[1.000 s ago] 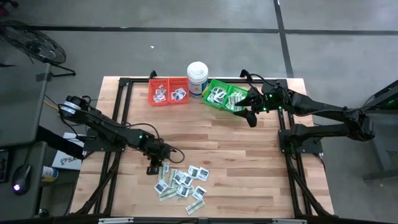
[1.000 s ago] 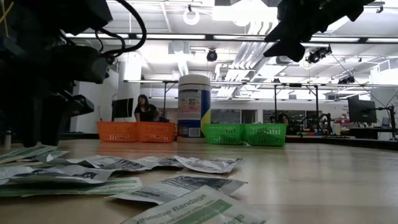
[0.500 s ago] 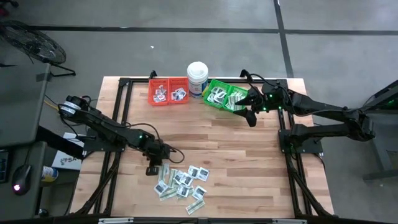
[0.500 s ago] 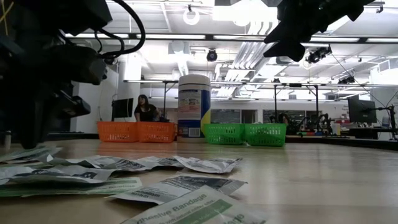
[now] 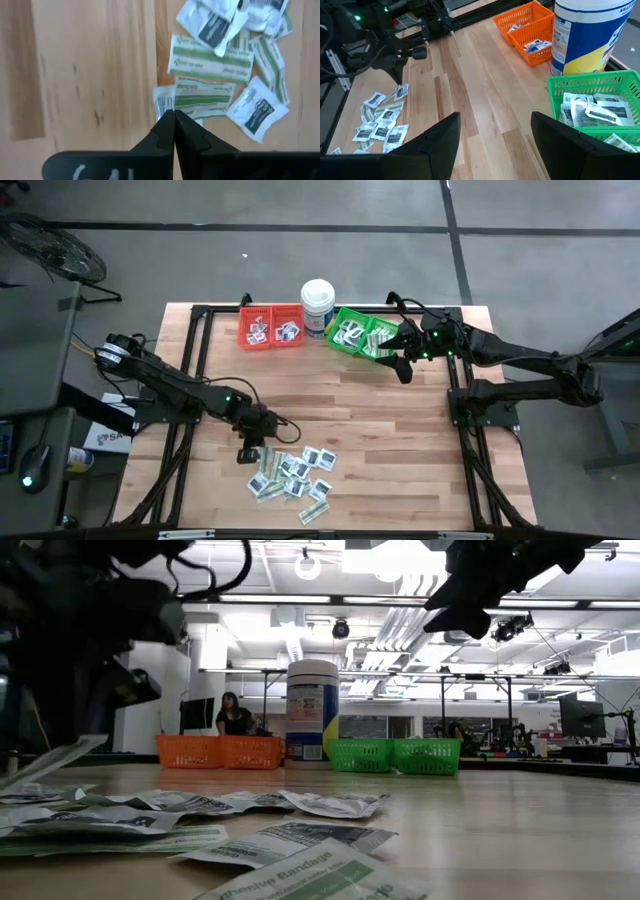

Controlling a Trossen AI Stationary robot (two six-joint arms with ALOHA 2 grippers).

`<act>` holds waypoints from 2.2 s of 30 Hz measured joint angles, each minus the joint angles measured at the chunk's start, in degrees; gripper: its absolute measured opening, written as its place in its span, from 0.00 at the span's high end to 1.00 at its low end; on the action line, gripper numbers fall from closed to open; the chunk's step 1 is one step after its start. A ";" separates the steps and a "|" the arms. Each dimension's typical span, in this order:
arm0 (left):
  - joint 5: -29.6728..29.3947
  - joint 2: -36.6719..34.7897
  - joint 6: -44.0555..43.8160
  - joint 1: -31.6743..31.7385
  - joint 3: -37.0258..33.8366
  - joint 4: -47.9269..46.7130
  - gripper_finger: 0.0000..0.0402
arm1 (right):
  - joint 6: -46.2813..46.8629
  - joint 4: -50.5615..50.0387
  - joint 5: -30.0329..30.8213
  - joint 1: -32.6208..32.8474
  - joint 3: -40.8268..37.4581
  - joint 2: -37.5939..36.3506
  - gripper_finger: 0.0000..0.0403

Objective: Pick & Place First Aid Supplies
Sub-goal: Put the green bandage pack into the right green bin

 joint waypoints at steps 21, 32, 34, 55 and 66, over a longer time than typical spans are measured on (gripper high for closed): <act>-45.12 0.00 8.31 0.05 28.41 -10.32 1.00 | -3.69 5.66 -4.35 0.63 0.00 0.04 0.41; -61.27 -0.04 25.79 3.89 35.16 6.82 1.00 | -7.11 24.41 0.99 8.45 0.00 4.69 0.41; -58.65 -0.04 28.38 5.58 35.16 10.19 1.00 | -7.14 27.87 1.93 9.22 0.00 6.56 0.41; -53.06 -0.02 32.90 9.52 35.18 13.57 1.00 | -6.21 39.38 2.91 12.24 0.00 13.24 0.47; -52.93 -0.02 32.84 9.50 35.18 13.19 1.00 | -6.01 43.56 2.78 12.20 0.00 14.05 0.62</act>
